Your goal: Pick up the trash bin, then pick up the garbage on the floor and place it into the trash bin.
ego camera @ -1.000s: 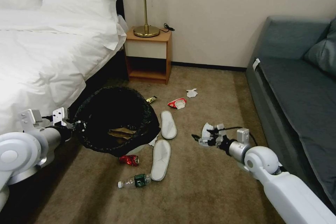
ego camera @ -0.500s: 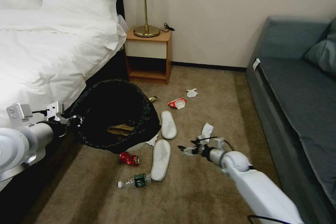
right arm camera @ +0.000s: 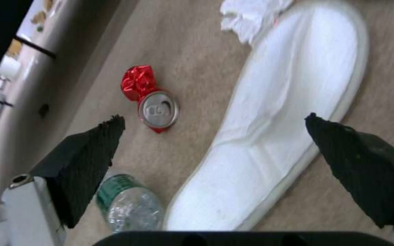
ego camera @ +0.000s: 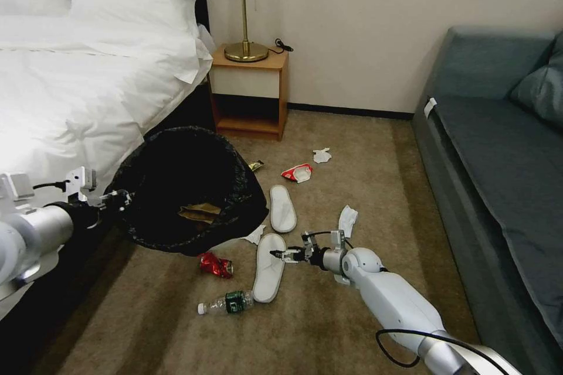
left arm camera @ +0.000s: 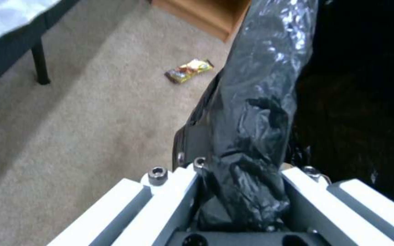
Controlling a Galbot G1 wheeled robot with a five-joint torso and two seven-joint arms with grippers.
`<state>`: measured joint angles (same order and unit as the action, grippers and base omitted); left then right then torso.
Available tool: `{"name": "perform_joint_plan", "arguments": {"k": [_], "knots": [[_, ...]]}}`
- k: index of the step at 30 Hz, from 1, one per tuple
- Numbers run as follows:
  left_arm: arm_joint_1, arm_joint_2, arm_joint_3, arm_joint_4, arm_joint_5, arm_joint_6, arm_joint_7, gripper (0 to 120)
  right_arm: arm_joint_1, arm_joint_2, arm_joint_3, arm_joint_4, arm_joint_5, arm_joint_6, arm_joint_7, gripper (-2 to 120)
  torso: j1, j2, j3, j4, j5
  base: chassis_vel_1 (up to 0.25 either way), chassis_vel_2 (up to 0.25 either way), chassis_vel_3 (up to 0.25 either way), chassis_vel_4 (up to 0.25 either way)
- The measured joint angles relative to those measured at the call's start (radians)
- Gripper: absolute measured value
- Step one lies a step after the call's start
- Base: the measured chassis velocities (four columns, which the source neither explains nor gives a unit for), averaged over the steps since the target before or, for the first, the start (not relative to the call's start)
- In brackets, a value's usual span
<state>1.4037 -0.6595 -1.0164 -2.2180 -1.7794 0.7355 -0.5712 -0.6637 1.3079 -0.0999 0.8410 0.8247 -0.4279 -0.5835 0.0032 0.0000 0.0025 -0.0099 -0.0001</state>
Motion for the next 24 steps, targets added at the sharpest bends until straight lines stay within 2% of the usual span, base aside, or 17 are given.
{"name": "perform_joint_plan", "arguments": {"k": [1,4,9,19,24], "knots": [[0.0,0.0,0.0,0.0,0.0,0.0,0.0,0,0.0,0.0,0.0,0.0,0.0,0.0,0.0,100,0.0,0.0,0.0,0.0,0.0,0.0,0.0,0.0,0.0],[0.011,0.005,-0.014,-0.001,0.001,0.0,0.008,0,0.0,0.009,-0.022,-0.028,0.108,-0.039,0.031,100,0.0,0.0,0.0,0.0,0.0001,0.0,0.0,0.0,0.0],[0.01,0.006,-0.014,-0.012,0.003,0.0,0.004,0,0.006,0.02,-0.044,-0.07,0.188,-0.075,0.067,100,0.0,0.0,0.0,0.0,0.0001,0.0,0.0,0.0,0.0],[0.036,0.006,-0.033,-0.026,0.012,0.0,0.009,0,-0.004,0.034,-0.037,-0.1,0.201,-0.099,0.101,100,0.0,0.0,0.0,-0.0001,0.0,0.0,0.0,0.0,0.0],[0.032,-0.003,-0.012,-0.026,0.029,0.0,0.012,0,-0.004,0.056,-0.031,-0.124,0.201,-0.098,0.123,100,0.0,0.0,0.0,0.0,0.0,0.0,0.0,0.0,0.0]]}}
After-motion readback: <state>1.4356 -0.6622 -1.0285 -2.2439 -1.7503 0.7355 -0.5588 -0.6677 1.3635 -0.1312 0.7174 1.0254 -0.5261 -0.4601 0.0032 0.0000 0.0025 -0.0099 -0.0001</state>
